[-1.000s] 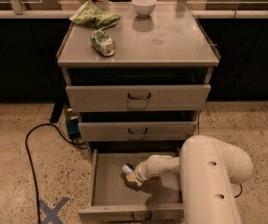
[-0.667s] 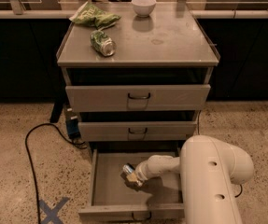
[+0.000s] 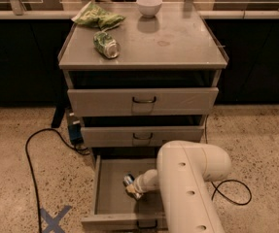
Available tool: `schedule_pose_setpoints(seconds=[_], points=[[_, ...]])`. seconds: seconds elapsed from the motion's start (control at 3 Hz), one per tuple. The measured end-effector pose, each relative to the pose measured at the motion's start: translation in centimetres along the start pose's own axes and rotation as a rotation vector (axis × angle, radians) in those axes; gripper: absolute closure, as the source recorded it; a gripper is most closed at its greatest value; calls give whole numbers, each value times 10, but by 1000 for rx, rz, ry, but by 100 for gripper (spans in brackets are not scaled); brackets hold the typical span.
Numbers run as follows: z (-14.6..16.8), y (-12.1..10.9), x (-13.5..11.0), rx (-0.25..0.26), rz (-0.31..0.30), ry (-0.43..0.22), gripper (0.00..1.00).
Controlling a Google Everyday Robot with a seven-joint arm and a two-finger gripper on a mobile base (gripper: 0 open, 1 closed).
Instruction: Place redbull can into bottom drawer
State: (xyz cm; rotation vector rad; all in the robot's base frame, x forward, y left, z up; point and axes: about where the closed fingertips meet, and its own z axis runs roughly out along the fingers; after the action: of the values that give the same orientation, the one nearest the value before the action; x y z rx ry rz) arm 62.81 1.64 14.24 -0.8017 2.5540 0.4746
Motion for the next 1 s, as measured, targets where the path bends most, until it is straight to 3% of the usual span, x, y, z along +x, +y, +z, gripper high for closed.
schedule_pose_setpoints(seconds=[0.33, 0.67, 1.0], points=[[45, 7, 5, -11, 88, 8, 100], [42, 8, 3, -11, 88, 8, 95], [42, 8, 3, -11, 88, 8, 77]])
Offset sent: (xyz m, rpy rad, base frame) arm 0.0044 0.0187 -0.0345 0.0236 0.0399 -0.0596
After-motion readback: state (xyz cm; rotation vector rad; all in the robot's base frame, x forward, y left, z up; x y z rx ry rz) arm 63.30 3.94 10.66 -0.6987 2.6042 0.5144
